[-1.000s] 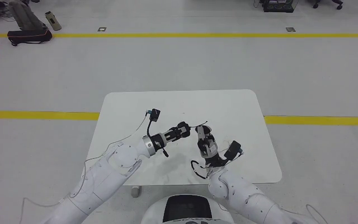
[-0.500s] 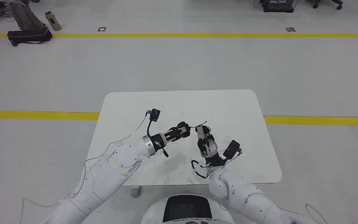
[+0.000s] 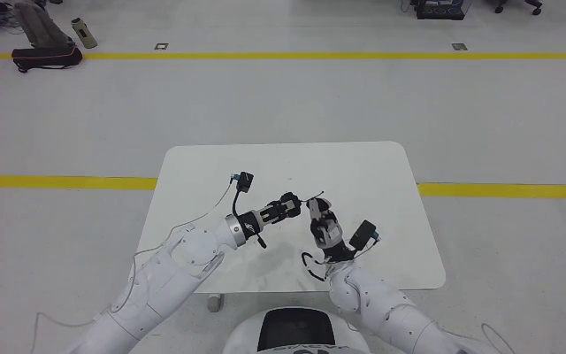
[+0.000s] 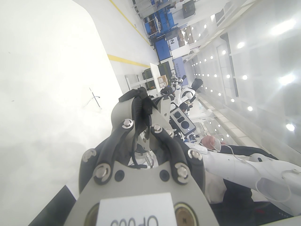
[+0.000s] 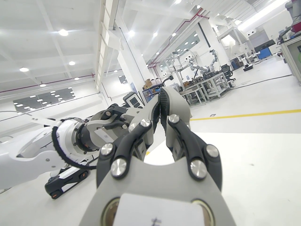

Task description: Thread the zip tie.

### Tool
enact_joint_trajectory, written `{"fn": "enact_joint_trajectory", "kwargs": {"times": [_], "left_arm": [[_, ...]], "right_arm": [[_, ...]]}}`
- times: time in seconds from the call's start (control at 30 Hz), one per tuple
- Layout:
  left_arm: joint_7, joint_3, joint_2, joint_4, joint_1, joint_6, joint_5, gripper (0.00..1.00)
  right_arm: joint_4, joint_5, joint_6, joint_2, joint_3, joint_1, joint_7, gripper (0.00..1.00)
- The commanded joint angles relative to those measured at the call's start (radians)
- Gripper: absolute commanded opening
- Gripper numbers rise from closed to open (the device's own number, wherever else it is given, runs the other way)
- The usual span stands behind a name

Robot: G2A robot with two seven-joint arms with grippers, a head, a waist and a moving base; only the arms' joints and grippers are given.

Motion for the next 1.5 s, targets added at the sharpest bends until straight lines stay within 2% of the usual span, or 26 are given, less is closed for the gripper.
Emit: {"fn": "enact_joint_trajectory", "kwargs": {"times": [0.0, 0.27, 0.3, 0.33, 0.37, 0.4, 0.7, 0.83, 0.9, 1.2, 1.27, 1.33, 1.4, 1.47], "left_arm": [[0.000, 0.000, 0.000, 0.000, 0.000, 0.000, 0.000, 0.00], [0.000, 0.000, 0.000, 0.000, 0.000, 0.000, 0.000, 0.00], [0.000, 0.000, 0.000, 0.000, 0.000, 0.000, 0.000, 0.00], [0.000, 0.000, 0.000, 0.000, 0.000, 0.000, 0.000, 0.00], [0.000, 0.000, 0.000, 0.000, 0.000, 0.000, 0.000, 0.00], [0.000, 0.000, 0.000, 0.000, 0.000, 0.000, 0.000, 0.00], [0.000, 0.000, 0.000, 0.000, 0.000, 0.000, 0.000, 0.00], [0.000, 0.000, 0.000, 0.000, 0.000, 0.000, 0.000, 0.00], [0.000, 0.000, 0.000, 0.000, 0.000, 0.000, 0.000, 0.00], [0.004, 0.001, -0.001, -0.002, 0.003, 0.002, -0.014, 0.00], [-0.012, 0.005, -0.007, -0.008, 0.000, 0.021, -0.084, 0.00], [-0.027, 0.007, -0.012, -0.013, -0.012, 0.041, -0.129, 0.00], [-0.042, 0.011, -0.018, -0.020, -0.020, 0.064, -0.184, 0.00], [-0.057, 0.014, -0.022, -0.023, -0.030, 0.091, -0.222, 0.00]], "right_arm": [[0.002, -0.008, 0.000, -0.004, 0.007, -0.002, 0.002, 0.00], [0.009, -0.034, 0.000, -0.017, 0.030, -0.014, 0.007, 0.00], [0.009, -0.036, 0.000, -0.017, 0.034, -0.017, 0.004, 0.26], [0.009, -0.039, 0.000, -0.016, 0.038, -0.020, 0.000, 0.43], [0.009, -0.040, 0.000, -0.016, 0.042, -0.023, -0.004, 0.67], [0.010, -0.040, 0.000, -0.014, 0.046, -0.027, -0.009, 1.00], [0.001, -0.040, 0.000, 0.017, 0.091, -0.068, -0.064, 1.00], [-0.010, -0.032, 0.000, 0.047, 0.099, -0.086, -0.095, 1.00], [-0.027, -0.026, 0.000, 0.072, 0.091, -0.089, -0.113, 1.00], [-0.027, -0.026, 0.000, 0.072, 0.091, -0.089, -0.113, 1.00], [-0.016, -0.092, 0.065, 0.076, 0.105, -0.082, -0.097, 1.00], [0.017, -0.225, 0.166, 0.081, 0.118, -0.074, -0.154, 1.00], [0.048, -0.308, 0.224, 0.084, 0.133, -0.069, -0.219, 1.00], [0.044, -0.364, 0.255, 0.087, 0.155, -0.072, -0.219, 1.00]]}}
